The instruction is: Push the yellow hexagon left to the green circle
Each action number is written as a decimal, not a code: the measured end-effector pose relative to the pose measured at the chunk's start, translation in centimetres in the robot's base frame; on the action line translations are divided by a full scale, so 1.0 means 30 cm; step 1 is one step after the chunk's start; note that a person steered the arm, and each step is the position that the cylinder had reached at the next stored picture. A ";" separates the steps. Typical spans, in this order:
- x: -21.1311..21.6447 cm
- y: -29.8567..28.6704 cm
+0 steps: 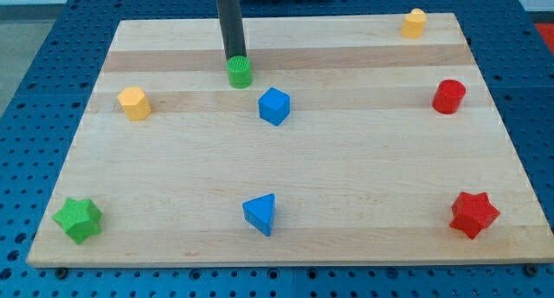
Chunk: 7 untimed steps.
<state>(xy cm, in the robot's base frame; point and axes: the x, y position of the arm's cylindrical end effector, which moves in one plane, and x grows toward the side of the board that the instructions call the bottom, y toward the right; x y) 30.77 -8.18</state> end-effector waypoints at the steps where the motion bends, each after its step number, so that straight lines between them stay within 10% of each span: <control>1: 0.097 0.000; 3: 0.152 -0.031; 5: 0.108 -0.597; 7: 0.150 -0.722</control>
<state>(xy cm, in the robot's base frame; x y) 35.27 -29.84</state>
